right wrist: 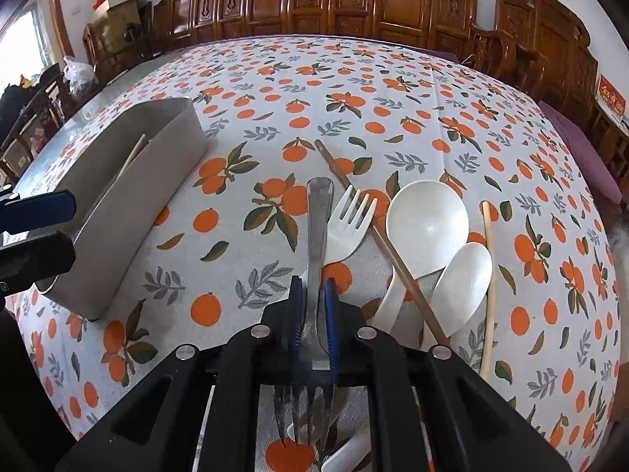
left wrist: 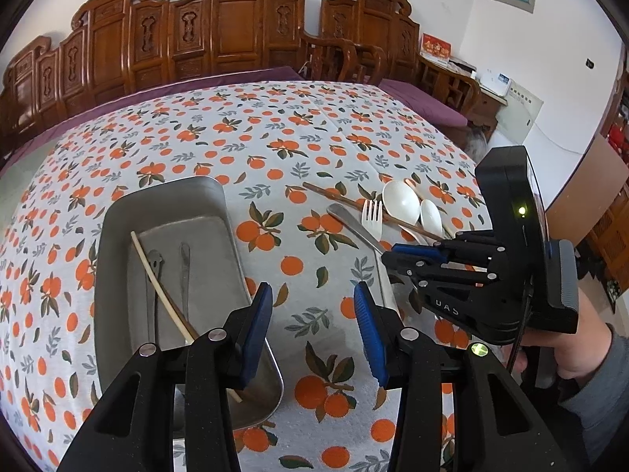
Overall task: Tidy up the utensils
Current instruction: 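Grasp a metal fork with the right gripper while the left gripper moves to the pile, then grasp the white plastic fork by its handle with the left gripper and lift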
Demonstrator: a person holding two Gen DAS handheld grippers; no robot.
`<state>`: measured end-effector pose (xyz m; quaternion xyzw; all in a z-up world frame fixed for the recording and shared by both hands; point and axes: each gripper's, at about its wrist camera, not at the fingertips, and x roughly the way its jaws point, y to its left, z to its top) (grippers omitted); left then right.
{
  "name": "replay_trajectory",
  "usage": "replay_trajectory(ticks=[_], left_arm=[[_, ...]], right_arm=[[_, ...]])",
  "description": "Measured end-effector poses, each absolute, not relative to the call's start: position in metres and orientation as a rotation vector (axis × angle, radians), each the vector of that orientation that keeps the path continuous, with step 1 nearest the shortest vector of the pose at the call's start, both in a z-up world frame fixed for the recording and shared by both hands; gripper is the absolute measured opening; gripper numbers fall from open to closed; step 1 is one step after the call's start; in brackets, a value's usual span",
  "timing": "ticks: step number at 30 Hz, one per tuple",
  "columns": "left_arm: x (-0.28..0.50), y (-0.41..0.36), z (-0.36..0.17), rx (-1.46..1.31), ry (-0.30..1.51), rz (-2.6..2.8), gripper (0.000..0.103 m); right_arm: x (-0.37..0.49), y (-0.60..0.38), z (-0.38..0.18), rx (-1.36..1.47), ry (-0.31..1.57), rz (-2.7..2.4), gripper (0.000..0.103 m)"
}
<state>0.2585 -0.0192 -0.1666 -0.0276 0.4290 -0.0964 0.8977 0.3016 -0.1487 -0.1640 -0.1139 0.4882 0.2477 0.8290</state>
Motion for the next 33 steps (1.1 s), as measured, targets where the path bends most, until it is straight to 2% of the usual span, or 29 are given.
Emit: replay_trajectory(ticks=[3,11,18,24,33], left_arm=[[0.258,-0.022,-0.168,-0.048,0.893,-0.199,0.041],[0.258,-0.029,-0.170,-0.033,0.894,-0.209,0.041],[0.258,-0.038,-0.171,-0.011,0.891,-0.213,0.041],[0.265,-0.051,-0.176,0.002,0.909,-0.235,0.026],[0.295,-0.079,-0.193,0.059,0.964,-0.252,0.023]], right_arm=[[0.300,-0.152,-0.166,-0.241,1.062,0.529,0.014],[0.301,-0.153,-0.169,-0.225,1.071,0.536,0.008],[0.304,-0.178,-0.139,-0.100,0.970,0.522,0.008],[0.312,-0.206,-0.137,-0.019,0.968,0.501,0.008],[0.315,-0.225,-0.139,0.010,0.965,0.487,0.008]])
